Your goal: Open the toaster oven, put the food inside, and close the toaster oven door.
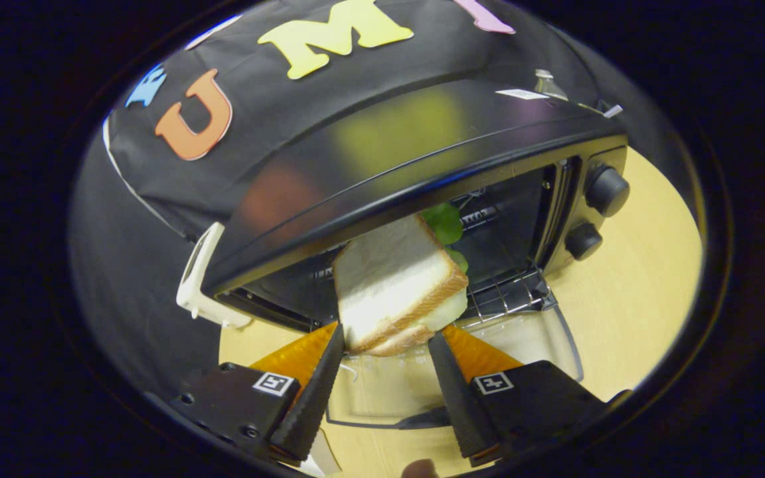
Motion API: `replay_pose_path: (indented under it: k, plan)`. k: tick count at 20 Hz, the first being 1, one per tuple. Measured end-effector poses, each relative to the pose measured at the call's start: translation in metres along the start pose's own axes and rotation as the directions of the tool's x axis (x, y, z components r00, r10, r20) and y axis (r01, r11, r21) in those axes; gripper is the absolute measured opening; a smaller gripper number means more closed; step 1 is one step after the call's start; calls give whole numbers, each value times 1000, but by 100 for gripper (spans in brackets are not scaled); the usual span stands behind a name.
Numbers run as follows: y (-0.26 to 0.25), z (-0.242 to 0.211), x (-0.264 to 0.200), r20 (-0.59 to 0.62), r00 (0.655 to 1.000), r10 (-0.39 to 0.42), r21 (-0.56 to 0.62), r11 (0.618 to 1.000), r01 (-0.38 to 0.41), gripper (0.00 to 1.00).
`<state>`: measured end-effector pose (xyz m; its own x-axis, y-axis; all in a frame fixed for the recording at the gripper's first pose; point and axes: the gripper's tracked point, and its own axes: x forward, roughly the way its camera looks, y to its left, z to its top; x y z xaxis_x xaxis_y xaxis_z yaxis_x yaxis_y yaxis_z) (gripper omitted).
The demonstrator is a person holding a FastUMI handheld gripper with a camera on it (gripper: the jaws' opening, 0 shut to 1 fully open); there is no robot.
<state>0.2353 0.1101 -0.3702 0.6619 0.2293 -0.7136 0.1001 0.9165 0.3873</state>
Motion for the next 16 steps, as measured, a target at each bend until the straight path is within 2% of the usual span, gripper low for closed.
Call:
replay_pose_path:
  k: [3,10,15,16]
  plan:
    - [-8,-13,-8,-67,997,-37,-75,997,32,84]
    - [-27,-22,-26,-109,988,-110,-182,979,89,85]
    - [-18,-12,-10,-77,996,-51,-29,998,49,84]
    - [-15,-6,-6,-58,997,-49,-30,998,47,84]
